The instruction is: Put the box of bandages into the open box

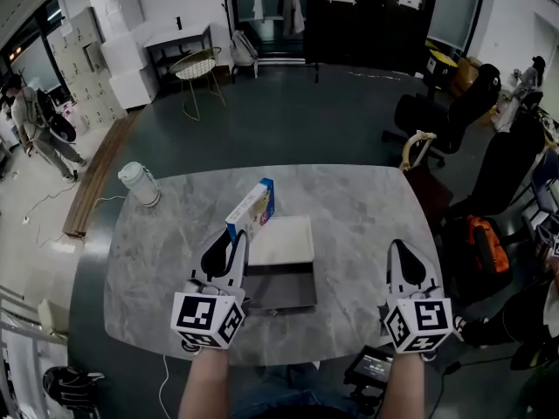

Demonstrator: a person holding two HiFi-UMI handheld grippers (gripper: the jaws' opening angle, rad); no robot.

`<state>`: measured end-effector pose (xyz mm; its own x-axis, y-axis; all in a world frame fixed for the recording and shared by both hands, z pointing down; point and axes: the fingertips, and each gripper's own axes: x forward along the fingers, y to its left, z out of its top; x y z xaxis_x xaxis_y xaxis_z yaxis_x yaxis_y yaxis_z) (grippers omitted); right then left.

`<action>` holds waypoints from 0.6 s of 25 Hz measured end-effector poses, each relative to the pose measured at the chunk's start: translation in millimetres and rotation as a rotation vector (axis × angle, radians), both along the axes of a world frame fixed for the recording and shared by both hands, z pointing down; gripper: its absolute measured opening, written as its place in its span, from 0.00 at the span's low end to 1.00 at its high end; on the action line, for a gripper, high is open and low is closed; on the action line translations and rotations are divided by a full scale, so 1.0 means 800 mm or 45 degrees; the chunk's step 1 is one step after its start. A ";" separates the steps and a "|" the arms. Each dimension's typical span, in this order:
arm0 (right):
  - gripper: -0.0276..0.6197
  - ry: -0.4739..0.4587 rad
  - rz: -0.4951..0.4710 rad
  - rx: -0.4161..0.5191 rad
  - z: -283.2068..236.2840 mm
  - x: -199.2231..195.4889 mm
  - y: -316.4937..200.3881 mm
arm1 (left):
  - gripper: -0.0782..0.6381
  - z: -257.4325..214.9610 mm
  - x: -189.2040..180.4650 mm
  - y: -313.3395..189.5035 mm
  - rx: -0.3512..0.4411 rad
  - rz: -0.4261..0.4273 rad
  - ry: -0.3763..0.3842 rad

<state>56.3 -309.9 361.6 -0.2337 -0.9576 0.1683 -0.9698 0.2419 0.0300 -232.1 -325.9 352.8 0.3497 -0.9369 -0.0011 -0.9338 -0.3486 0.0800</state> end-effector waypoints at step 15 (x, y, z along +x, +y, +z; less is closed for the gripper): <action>0.08 -0.060 0.073 -0.274 0.121 0.031 0.049 | 0.23 0.122 0.031 0.053 -0.338 0.129 0.063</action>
